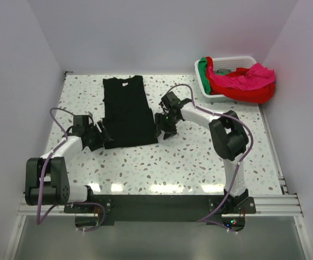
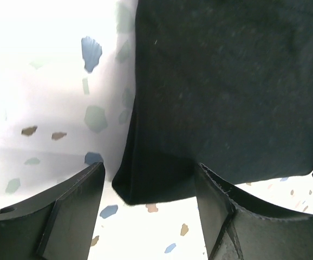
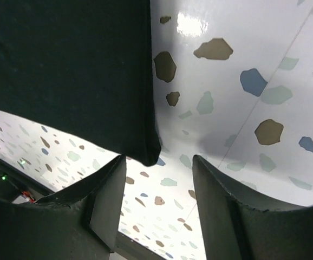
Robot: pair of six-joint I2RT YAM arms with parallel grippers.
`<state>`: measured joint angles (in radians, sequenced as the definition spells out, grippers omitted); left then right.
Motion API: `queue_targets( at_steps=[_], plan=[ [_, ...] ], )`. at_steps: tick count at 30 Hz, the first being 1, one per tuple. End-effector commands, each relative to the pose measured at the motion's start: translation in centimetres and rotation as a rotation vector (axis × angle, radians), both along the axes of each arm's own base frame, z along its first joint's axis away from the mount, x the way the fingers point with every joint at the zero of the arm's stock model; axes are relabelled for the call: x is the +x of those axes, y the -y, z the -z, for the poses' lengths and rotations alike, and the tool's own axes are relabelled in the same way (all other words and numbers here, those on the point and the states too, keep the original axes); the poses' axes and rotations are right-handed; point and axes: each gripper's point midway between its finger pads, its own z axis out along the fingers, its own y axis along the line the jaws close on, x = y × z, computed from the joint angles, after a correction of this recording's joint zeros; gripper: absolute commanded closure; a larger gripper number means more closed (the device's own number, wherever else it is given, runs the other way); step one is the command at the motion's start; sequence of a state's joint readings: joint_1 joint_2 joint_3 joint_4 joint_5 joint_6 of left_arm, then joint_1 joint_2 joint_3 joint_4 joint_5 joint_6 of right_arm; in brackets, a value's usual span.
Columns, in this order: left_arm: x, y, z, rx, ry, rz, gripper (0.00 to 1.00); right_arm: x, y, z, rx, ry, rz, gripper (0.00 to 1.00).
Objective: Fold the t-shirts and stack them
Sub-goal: Fold the tshirt
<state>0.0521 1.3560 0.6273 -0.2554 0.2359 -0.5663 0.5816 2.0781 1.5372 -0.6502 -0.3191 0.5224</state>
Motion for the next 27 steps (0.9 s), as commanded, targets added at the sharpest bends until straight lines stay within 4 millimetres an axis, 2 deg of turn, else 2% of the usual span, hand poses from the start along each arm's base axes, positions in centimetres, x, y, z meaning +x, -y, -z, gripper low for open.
queue_targets(
  at_steps=[1, 15, 27],
  plan=[
    [0.0, 0.2, -0.8, -0.026, 0.034, -0.015, 0.29, 0.2, -1.4, -2.4, 0.085, 0.048, -0.013, 0.45],
    [-1.4, 0.5, 0.4, -0.049, -0.003, -0.04, 0.35, -1.8, -1.6, 0.5, 0.044, -0.028, -0.04, 0.55],
    [-1.9, 0.5, 1.2, -0.056, -0.02, -0.053, 0.41, -2.1, -1.4, 2.3, 0.013, -0.069, -0.038, 0.69]
  ],
)
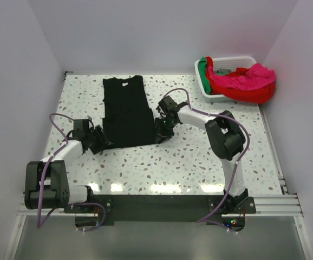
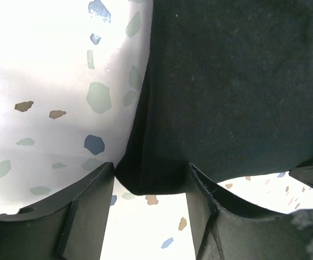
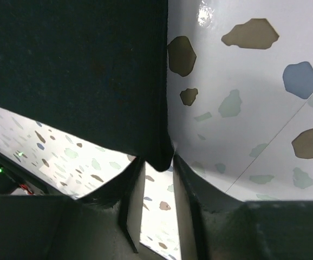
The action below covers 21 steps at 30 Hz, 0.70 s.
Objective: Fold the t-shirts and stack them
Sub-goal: Fold the tshirt
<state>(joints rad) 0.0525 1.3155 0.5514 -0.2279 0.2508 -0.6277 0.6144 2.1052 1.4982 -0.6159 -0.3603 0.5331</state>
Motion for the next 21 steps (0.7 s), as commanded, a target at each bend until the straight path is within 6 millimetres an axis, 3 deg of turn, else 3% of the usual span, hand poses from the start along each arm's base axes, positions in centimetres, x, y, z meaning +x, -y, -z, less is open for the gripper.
queue_targets(
  at_steps=[1, 4, 7, 21],
  plan=[
    [-0.4, -0.1, 0.4, -0.007, -0.006, -0.017, 0.44, -0.2, -0.2, 0.9, -0.008, -0.024, -0.004, 0.75],
    [-0.7, -0.2, 0.7, -0.003, -0.022, -0.02, 0.48, -0.2, -0.4, 0.9, -0.015, -0.022, -0.011, 0.87],
    [-0.9, -0.3, 1.0, 0.0, -0.031, -0.023, 0.49, -0.2, -0.4, 0.9, -0.017, -0.021, -0.01, 0.9],
    [-2.1, -2.1, 0.7, 0.098, -0.077, -0.081, 0.53, -0.2, 0.1, 0.8, -0.043, -0.02, -0.008, 0.96]
  ],
)
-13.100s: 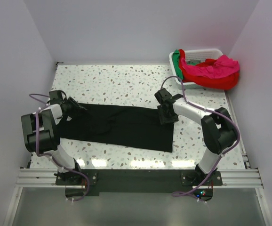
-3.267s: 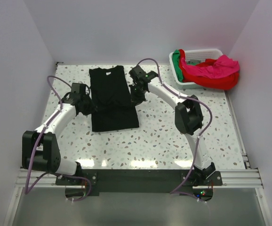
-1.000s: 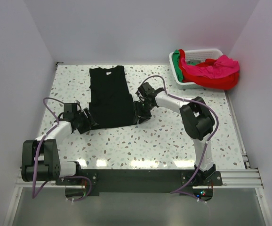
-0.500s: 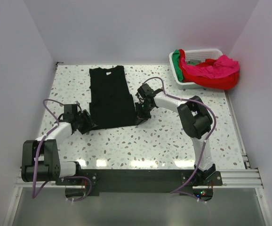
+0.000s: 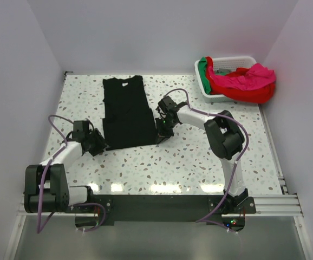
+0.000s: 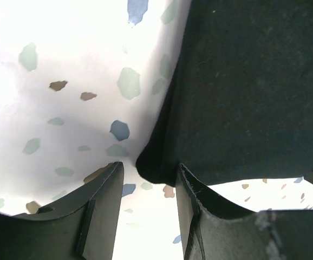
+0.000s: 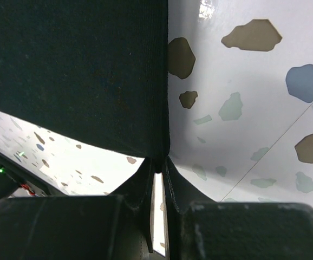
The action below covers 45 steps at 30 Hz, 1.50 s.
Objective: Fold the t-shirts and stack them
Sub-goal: Fold the tshirt
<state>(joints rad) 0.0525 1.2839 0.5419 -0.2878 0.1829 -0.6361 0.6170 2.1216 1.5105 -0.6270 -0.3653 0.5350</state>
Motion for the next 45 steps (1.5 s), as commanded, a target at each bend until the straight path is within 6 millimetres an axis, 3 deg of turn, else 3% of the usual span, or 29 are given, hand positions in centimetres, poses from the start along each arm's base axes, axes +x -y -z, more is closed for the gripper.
queue_targets(
  at_steps=[1, 7, 13, 24, 27, 28, 36, 45],
  plan=[
    [-0.9, -1.1, 0.3, 0.048, -0.035, -0.041, 0.53, 0.0, 0.3, 0.5, -0.039, -0.002, -0.007, 0.96],
    [-0.8, -0.5, 0.4, 0.013, -0.016, -0.03, 0.55, -0.1, 0.3, 0.5, -0.042, -0.004, -0.008, 0.97],
    [-1.8, -0.3, 1.7, 0.007, -0.061, -0.029, 0.63, 0.2, 0.2, 0.3, -0.041, 0.001, -0.008, 0.99],
    [-3.2, -0.7, 3.0, 0.03, -0.113, -0.032, 0.84, 0.5, -0.1, 0.0, -0.036, 0.012, -0.011, 1.0],
    [-3.2, -0.7, 3.2, 0.029, -0.108, -0.023, 0.96, 0.6, -0.1, -0.2, -0.035, 0.018, -0.01, 1.0],
    [-3.1, -0.6, 3.1, 0.027, -0.103, -0.019, 1.0, 0.7, -0.1, -0.5, -0.032, 0.022, -0.007, 1.0],
    [-2.9, 0.0, 1.0, 0.005, -0.068, 0.013, 1.0, 0.2, 0.4, -2.4, -0.031, 0.049, -0.024, 1.0],
    [-4.1, 1.1, -2.9, -0.06, -0.074, 0.019, 1.0, -2.6, 2.5, -6.3, -0.022, 0.07, -0.042, 1.0]
  ],
)
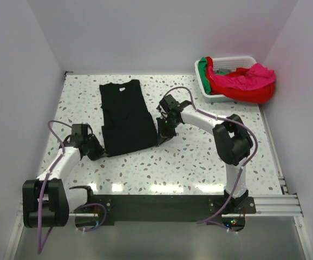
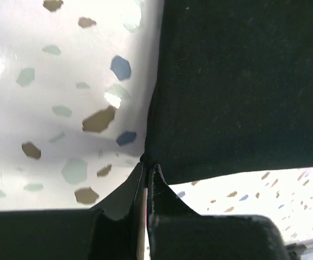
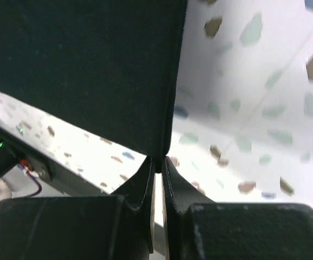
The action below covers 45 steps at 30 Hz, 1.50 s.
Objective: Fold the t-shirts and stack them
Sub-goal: Fold the tshirt
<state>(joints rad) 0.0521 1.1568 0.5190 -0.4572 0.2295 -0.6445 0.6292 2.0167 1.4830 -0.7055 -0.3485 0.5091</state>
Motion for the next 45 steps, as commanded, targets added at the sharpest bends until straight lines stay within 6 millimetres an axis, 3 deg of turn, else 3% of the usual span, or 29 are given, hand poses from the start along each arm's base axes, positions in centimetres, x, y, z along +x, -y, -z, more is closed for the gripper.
queue_targets(
  at_steps=[1, 12, 21, 27, 35, 45],
  plan=[
    [-0.7, 0.2, -2.3, -0.014, -0.008, 0.004, 1.0, -1.2, 1.7, -3.7, -0.007, 0.054, -0.016, 1.0],
    [-5.1, 1.7, -6.6, -0.094, 0.015, -0.003, 1.0, -6.7, 5.1, -7.5, -0.031, 0.049, -0.025, 1.0],
    [-7.5, 2.8, -12.3, -0.154, 0.097, -0.009, 1.0, -11.5, 6.5, -12.1, -0.019, 0.077, -0.015, 1.0],
    [-6.2, 3.1, -15.9, -0.176, 0.171, 0.005, 1.0, -10.3, 7.3, -14.9, -0.031, 0.168, 0.055, 1.0],
    [-3.3, 4.0, -15.2, -0.241, 0.201, 0.026, 1.0, -6.4, 7.3, -15.1, -0.092, 0.234, 0.136, 1.0],
    [-1.3, 4.8, -13.6, -0.295, 0.185, 0.059, 1.0, -3.1, 6.6, -14.5, -0.111, 0.25, 0.174, 1.0]
  ],
)
